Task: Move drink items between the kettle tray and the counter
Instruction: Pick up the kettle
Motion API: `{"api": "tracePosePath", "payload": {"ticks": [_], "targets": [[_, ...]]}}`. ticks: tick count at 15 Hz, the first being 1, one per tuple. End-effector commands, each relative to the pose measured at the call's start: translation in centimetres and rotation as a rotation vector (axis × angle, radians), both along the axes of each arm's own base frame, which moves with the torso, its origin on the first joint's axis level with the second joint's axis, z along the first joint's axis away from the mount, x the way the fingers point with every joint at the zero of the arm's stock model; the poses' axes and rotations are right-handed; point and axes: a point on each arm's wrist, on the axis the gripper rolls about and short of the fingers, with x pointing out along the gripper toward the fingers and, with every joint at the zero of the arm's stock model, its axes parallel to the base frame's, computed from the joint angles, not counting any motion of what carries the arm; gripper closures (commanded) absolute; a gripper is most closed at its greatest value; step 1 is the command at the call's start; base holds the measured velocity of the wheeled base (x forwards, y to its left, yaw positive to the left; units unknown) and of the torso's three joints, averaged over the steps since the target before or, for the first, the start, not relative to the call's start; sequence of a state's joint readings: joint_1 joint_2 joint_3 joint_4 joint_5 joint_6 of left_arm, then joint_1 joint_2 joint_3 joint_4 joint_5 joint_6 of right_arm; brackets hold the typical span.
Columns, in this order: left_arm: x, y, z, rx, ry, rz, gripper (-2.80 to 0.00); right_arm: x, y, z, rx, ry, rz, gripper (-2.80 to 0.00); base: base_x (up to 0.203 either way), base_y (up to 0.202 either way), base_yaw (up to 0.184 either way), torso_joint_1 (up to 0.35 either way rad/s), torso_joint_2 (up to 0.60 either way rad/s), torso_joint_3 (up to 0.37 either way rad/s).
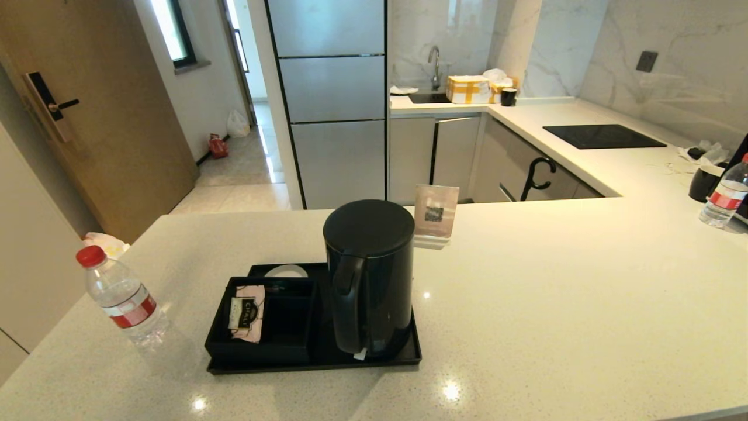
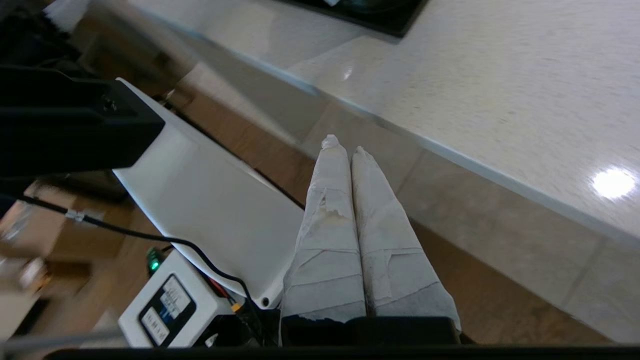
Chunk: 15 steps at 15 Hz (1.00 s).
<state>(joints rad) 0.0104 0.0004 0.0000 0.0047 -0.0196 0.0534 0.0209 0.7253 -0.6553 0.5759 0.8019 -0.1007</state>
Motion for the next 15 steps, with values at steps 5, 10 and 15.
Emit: {"api": "tracePosePath", "payload": {"ticks": [5,10,15], "targets": [[0.0,0.0,0.0,0.000,-0.002,0.000,0.00,13.5,4.0,-3.9,0.002,0.157,0.244,0.00,0.000,0.000,0.000,0.000,0.00,0.000],[0.0,0.0,0.0,0.001,-0.002,0.000,0.00,18.3,8.2,-6.8,0.005,0.102,0.373,0.00,0.000,0.000,0.000,0.000,0.00,0.000],[0.0,0.0,0.0,0.002,-0.001,0.000,0.00,20.3,10.9,-7.9,0.010,0.079,0.396,0.00,0.000,0.000,0.000,0.000,0.00,0.000]]}}
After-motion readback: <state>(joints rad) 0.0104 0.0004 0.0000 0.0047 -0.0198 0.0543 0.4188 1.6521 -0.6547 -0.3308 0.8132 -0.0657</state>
